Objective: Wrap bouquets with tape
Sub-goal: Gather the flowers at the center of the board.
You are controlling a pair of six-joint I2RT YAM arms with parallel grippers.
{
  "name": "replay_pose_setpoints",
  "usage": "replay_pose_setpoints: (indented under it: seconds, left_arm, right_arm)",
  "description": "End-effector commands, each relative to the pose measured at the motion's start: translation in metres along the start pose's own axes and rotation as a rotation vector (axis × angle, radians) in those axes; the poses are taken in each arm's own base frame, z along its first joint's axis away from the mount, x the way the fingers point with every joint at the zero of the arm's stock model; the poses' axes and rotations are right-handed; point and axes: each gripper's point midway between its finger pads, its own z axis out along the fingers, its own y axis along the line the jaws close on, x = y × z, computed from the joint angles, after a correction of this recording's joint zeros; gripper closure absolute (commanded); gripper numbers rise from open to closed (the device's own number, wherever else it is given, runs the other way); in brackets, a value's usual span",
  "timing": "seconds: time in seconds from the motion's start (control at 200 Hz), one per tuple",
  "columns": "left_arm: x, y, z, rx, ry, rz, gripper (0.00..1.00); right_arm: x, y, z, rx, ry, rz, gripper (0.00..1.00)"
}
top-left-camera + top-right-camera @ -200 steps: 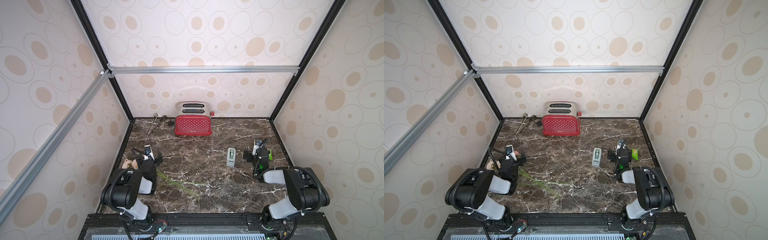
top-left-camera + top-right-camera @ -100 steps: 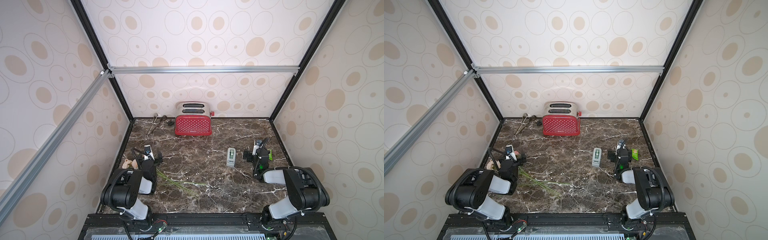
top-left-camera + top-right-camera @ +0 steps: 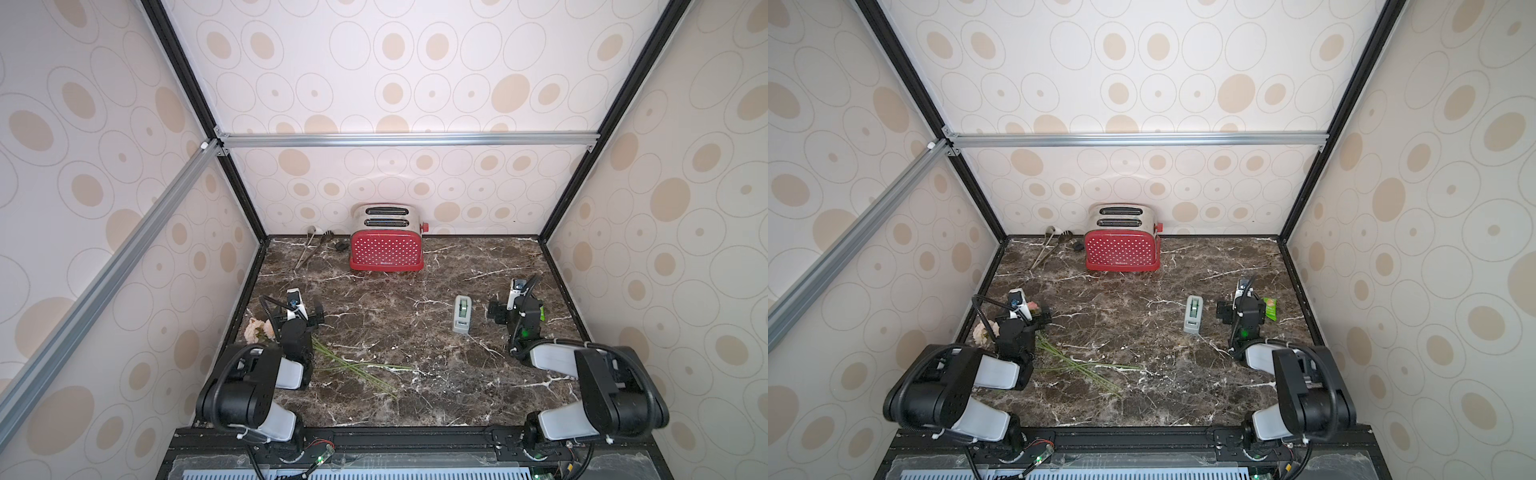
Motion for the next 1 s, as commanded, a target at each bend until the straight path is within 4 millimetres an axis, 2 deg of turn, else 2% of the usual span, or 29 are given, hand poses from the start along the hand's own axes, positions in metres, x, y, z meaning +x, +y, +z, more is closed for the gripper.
replay_pose_setpoints:
  seconds: [0.0,0.055,0.12,0.255,0.41,0.565,0.67,0.705,0.8,0.916,0.996]
  left_arm:
    - [-0.026,0.015,0.011,-0.110,0.058,-0.050,0.01]
    - [-0.035,0.020,0.015,-0.163,0.143,-0.098,0.01]
    - [-0.042,0.025,0.018,-0.220,0.262,-0.169,0.01]
    - [-0.039,0.012,0.007,-0.170,0.449,-0.301,0.02]
    - [-0.011,0.009,-0.031,-0.204,0.638,-0.530,0.10]
    - [0.025,0.004,-0.079,-0.258,0.818,-0.727,0.11]
    - [0.045,0.003,-0.110,-0.303,0.907,-0.784,0.10]
    - [0.050,0.006,-0.119,-0.329,0.926,-0.784,0.10]
    - [0.070,0.015,-0.140,-0.386,0.991,-0.755,0.09]
    - [0.089,0.008,-0.152,-0.359,1.043,-0.768,0.06]
    - [0.097,0.000,-0.151,-0.325,1.035,-0.794,0.02]
  right_arm:
    - [-0.027,-0.026,-0.018,0.128,0.016,0.136,0.00]
    - [-0.035,-0.041,-0.028,0.217,0.041,0.256,0.00]
    - [-0.042,-0.046,-0.041,0.245,0.105,0.319,0.00]
    - [-0.061,-0.021,-0.048,0.086,0.147,0.343,0.00]
    - [-0.078,0.013,-0.055,-0.095,0.156,0.369,0.00]
    - [-0.086,0.050,-0.064,-0.169,0.165,0.284,0.00]
    - [-0.089,0.072,-0.070,-0.225,0.156,0.245,0.00]
    - [-0.090,0.083,-0.075,-0.248,0.149,0.221,0.00]
    - [-0.092,0.097,-0.079,-0.283,0.136,0.178,0.00]
    - [-0.094,0.106,-0.080,-0.309,0.127,0.149,0.00]
    - [-0.094,0.109,-0.079,-0.316,0.124,0.142,0.00]
